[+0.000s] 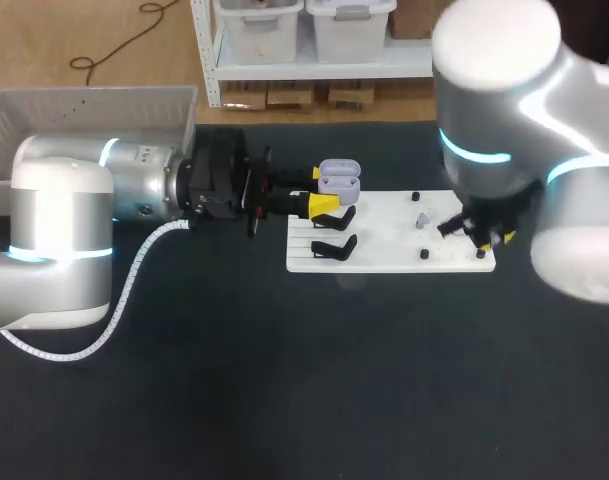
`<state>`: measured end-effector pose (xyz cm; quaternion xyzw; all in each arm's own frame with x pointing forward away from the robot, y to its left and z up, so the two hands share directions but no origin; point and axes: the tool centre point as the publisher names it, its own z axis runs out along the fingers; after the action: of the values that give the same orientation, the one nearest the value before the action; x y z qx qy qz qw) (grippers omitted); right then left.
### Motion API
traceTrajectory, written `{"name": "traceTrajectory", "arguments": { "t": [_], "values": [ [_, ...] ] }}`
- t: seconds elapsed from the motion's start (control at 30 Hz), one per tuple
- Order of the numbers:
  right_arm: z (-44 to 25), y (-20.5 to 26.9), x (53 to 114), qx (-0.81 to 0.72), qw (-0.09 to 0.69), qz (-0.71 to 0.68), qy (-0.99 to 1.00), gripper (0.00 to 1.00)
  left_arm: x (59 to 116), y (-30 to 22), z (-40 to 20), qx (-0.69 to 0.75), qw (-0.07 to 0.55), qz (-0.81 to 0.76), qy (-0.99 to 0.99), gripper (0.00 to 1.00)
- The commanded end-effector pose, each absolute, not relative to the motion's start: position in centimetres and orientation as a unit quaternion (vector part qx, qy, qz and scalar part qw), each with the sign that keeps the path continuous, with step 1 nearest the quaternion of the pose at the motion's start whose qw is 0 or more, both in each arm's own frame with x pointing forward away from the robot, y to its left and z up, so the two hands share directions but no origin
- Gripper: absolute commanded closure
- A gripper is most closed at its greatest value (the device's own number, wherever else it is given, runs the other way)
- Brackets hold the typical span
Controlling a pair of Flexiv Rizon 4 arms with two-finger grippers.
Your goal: Pick up each earbud case from the left stands, insert the matching earbuds, close the lid, and place the case in the box.
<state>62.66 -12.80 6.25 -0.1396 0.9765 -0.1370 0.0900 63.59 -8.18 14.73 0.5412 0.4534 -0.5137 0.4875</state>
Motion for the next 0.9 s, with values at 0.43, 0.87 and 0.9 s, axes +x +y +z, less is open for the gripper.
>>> {"name": "traceTrajectory", "arguments": {
  "t": [0.43, 0.87, 0.9],
  "values": [
    [16.7, -6.6, 59.1, -0.003, 0.050, -0.114, 0.992, 1.00, 63.6, -8.2, 14.6, 0.541, 0.489, -0.513, 0.453, 1.00],
    [17.4, -4.1, 59.0, -0.007, 0.062, -0.081, 0.995, 1.00, 63.6, -8.2, 14.6, 0.541, 0.489, -0.513, 0.453, 1.00],
    [17.4, -4.1, 59.0, -0.007, 0.062, -0.081, 0.995, 1.00, 63.6, -8.2, 14.6, 0.541, 0.489, -0.513, 0.453, 1.00]
  ]
}}
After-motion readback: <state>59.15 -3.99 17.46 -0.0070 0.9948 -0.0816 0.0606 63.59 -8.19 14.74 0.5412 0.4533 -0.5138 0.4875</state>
